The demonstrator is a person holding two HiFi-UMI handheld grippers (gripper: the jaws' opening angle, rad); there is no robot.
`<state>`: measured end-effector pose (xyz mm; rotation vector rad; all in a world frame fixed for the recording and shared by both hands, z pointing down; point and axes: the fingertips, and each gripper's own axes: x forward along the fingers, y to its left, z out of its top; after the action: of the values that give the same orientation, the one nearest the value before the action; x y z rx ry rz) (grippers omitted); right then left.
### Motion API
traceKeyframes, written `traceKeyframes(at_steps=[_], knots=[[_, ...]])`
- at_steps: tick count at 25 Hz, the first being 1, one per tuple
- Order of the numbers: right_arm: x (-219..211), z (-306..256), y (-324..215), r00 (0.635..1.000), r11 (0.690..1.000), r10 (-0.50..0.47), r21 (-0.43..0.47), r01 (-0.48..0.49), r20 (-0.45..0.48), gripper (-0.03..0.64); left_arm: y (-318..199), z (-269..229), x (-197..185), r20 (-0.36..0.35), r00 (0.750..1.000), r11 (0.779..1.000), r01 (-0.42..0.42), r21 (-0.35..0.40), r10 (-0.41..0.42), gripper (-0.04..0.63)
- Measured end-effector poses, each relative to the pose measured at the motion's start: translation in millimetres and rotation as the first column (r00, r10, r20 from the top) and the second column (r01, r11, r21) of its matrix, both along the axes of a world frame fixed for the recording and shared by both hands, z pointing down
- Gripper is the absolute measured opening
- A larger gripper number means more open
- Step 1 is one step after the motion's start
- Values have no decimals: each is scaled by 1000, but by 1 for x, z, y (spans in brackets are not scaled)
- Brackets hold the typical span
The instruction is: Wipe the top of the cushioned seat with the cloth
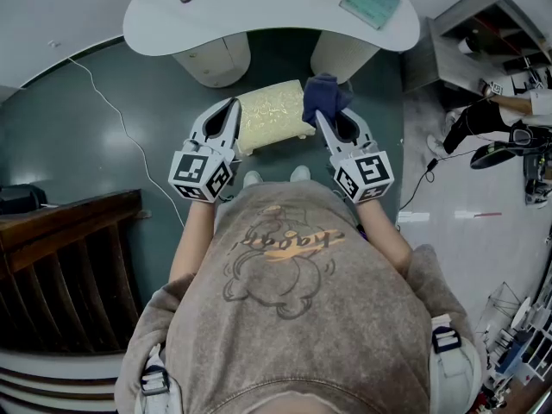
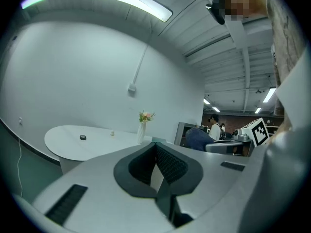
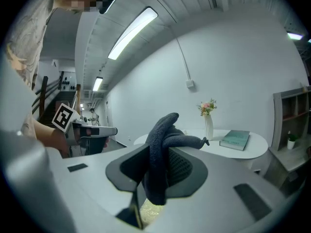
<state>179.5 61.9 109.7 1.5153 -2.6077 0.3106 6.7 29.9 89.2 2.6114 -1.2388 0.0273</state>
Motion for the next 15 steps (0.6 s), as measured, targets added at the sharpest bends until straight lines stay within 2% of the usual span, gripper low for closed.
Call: traceKeyframes(at_steps=[7,15], knots=[[5,3,-1,1000,1000,15,-5,-15,-20,98,1,7,-17,13,999,998,52,-23,-51,17],[9,3,-5,999,1000,30,-7,-30,-15,100,1,11,-19,23,998,998,56,-26,-55,18]])
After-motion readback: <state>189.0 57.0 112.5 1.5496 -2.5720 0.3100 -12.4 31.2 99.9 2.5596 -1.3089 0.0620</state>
